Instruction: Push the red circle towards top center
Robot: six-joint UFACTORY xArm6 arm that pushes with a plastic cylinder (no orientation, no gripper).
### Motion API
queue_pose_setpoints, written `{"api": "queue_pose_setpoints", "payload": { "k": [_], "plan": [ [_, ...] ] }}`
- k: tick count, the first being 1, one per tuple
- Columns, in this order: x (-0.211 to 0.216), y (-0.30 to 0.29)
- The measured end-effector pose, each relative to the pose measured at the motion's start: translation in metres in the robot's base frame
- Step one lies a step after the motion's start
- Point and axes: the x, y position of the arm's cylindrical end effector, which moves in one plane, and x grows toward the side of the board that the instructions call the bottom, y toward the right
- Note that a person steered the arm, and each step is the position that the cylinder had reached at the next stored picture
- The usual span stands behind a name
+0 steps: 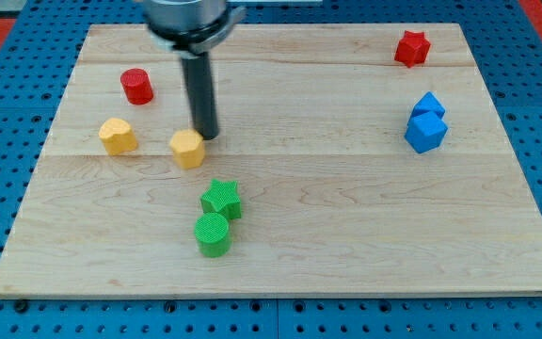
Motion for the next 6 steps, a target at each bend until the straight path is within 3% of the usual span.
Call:
{"api": "queue_pose_setpoints", "payload": {
  "k": [2,3,4,6],
  "plan": [
    [-0.064,-0.072],
    [-0.065,-0.132],
    [-0.086,-0.132],
    [-0.134,0.141]
  ]
}}
